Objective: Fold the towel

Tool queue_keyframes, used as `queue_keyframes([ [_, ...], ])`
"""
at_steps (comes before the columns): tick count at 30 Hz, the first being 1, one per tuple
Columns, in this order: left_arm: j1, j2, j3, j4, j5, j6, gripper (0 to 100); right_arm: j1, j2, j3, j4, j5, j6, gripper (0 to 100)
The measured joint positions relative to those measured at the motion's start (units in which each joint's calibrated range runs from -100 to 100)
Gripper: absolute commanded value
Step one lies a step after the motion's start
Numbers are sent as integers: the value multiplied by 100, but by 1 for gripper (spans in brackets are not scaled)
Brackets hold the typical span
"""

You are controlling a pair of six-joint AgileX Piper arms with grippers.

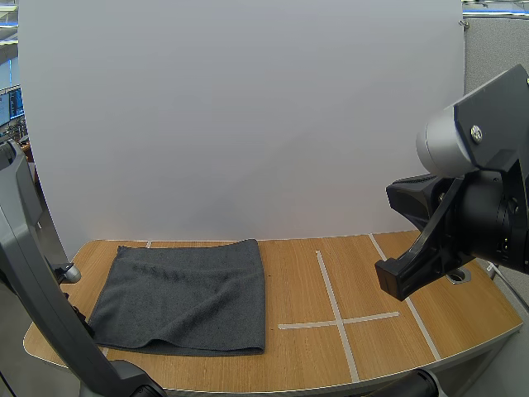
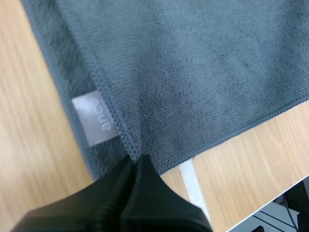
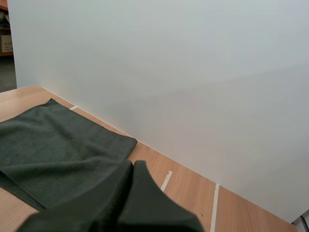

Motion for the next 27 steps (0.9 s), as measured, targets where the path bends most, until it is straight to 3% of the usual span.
queue_keyframes([
  [11, 42, 0, 0, 68, 0, 0, 2, 0, 0, 0, 0, 0, 0, 0],
  [14, 42, 0, 0, 56, 0, 0, 13, 0, 0, 0, 0, 0, 0, 0],
  [18, 42, 0, 0, 30, 0, 0, 64, 0, 0, 0, 0, 0, 0, 0],
  [21, 42, 0, 0, -180, 0, 36, 92, 0, 0, 0, 0, 0, 0, 0],
  [23, 42, 0, 0, -234, 0, 70, 98, 0, 0, 0, 0, 0, 0, 0],
  [27, 42, -30, -43, -287, 0, 97, 97, 0, 0, 0, 0, 0, 0, 0],
])
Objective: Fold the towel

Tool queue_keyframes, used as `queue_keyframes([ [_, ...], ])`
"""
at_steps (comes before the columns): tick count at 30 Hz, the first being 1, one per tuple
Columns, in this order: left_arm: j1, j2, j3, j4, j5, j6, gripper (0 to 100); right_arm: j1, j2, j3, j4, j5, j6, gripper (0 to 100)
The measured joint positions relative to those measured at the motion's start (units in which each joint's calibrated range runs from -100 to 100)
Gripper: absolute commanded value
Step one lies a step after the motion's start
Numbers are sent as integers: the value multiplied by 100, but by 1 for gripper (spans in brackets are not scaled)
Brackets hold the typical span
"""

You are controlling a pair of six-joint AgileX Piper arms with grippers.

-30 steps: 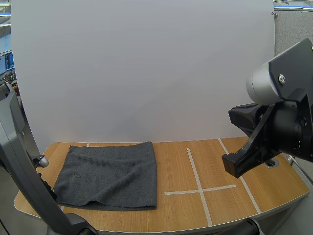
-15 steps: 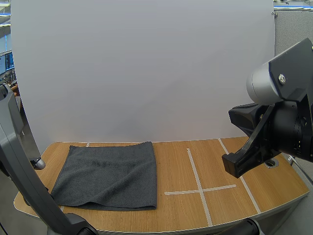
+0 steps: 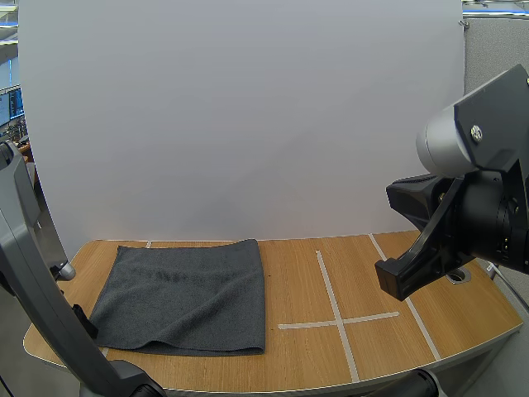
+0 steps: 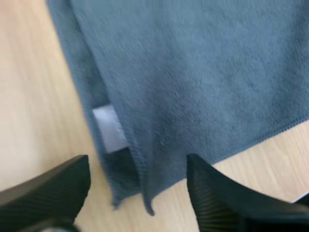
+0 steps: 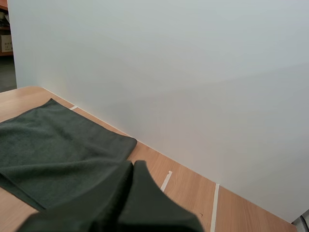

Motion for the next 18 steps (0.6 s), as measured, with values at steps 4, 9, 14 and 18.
queue_keyframes([
  [4, 0, -119, -146, -145, 0, 18, 97, 0, 0, 0, 0, 0, 0, 0],
  [9, 0, -485, -585, -629, 0, 23, 97, 0, 142, 0, 0, 0, 0, 0],
  [14, -134, -862, -760, -915, -17, 31, 93, 0, 1010, 5, 315, 0, -13, 0],
  [18, -376, -930, -760, -928, -17, 44, 88, 0, 1524, 59, 882, 0, -179, 0],
])
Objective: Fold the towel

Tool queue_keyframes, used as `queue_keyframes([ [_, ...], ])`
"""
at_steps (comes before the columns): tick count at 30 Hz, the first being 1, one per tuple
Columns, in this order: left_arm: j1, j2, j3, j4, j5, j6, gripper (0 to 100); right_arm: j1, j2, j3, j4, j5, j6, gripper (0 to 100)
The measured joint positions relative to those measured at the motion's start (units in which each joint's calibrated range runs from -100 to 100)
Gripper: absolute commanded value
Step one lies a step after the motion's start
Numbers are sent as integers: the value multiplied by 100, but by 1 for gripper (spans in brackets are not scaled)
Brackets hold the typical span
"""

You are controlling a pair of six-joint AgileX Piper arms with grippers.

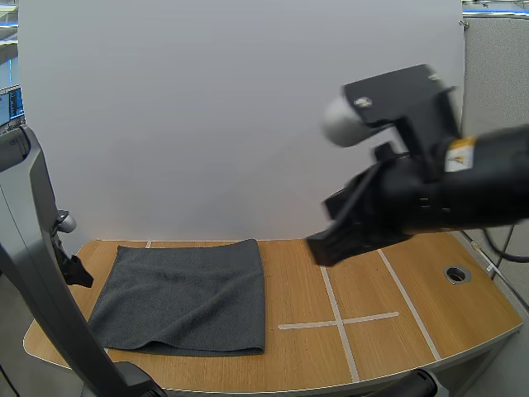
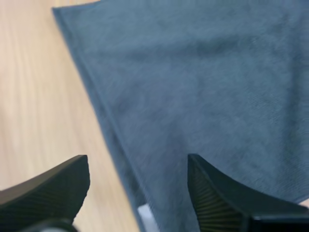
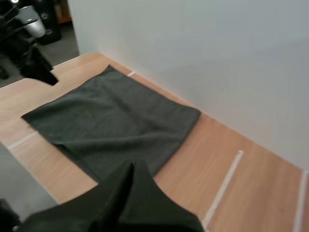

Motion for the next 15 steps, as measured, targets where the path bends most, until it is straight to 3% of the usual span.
queue_keyframes([
  [4, -272, 0, 0, -77, 0, -65, 75, -33, 723, 319, 782, 0, -380, 0],
  [5, -505, 0, 0, -174, 0, -185, 68, -71, 873, 421, 909, 0, -468, 0],
  [7, -661, 0, 0, -248, 17, -261, 48, -120, 1201, 649, 1077, 0, -608, 0],
  [9, -704, 0, 0, -249, 17, -290, 31, -134, 1450, 761, 1172, 0, -699, 0],
  [11, -800, 0, 0, -263, 17, -327, 5, -151, 1702, 904, 1289, 0, -805, 0],
  [13, -923, 0, 0, -261, 17, -386, 0, -157, 2227, 1076, 1486, -158, -950, 0],
  [14, -1192, 0, 0, -276, 30, -543, 0, -157, 2524, 1148, 1688, -460, -1095, 0],
  [15, -1351, 0, 0, -286, 30, -715, 0, -157, 2810, 1188, 1882, -701, -1228, 0],
])
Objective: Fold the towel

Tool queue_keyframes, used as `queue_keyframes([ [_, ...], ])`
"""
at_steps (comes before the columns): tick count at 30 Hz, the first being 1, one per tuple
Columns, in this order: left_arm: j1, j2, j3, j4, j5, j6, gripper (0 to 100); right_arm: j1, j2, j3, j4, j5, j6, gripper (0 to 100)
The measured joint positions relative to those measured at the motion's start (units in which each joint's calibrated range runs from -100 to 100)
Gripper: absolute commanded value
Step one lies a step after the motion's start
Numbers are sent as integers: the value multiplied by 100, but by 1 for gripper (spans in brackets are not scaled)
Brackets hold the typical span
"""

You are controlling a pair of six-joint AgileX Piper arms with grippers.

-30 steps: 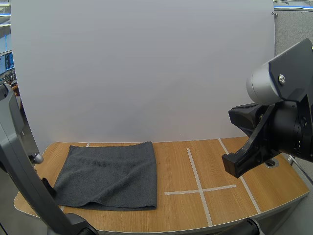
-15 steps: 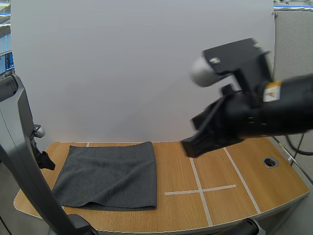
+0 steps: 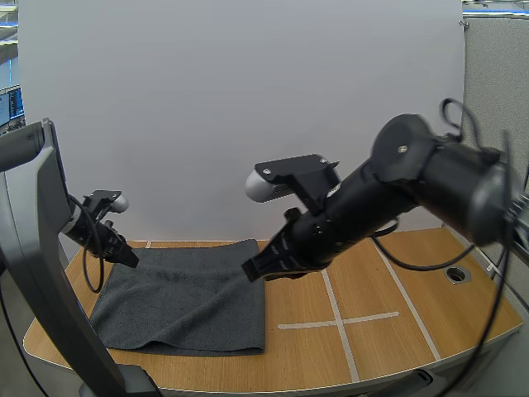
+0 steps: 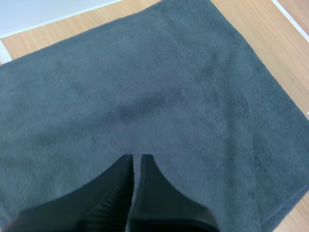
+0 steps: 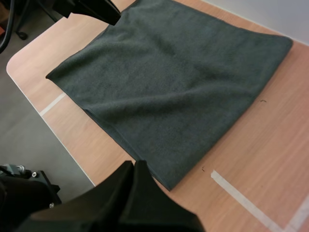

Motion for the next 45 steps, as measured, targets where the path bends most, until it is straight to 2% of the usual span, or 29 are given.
queue_keyframes([
  [2, -158, 11, 0, 11, -178, -105, 0, 0, 324, 16, 189, -140, -163, 0],
  [5, -255, 62, 0, 11, -469, -134, 0, 0, 957, 16, 418, -426, -438, 0],
  [9, -309, 260, 0, 11, -912, -166, 0, 14, 1370, 16, 498, -581, -577, 0],
  [15, -309, 678, 0, 34, -1249, -169, 0, 426, 2397, 16, 539, -1209, -818, 0],
  [19, -309, 809, 0, 34, -1351, -169, 0, 476, 2476, 16, 539, -1234, -818, 0],
  [22, -309, 1097, 0, 34, -1863, -169, 0, 540, 2709, 16, 539, -1296, -828, 0],
  [33, -309, 1484, -145, 37, -2253, -169, 0, 540, 3799, 16, 235, -1585, -848, 0],
  [45, -309, 1585, -194, 37, -2457, -169, 0, 540, 4775, 16, 78, -2385, -969, 0],
])
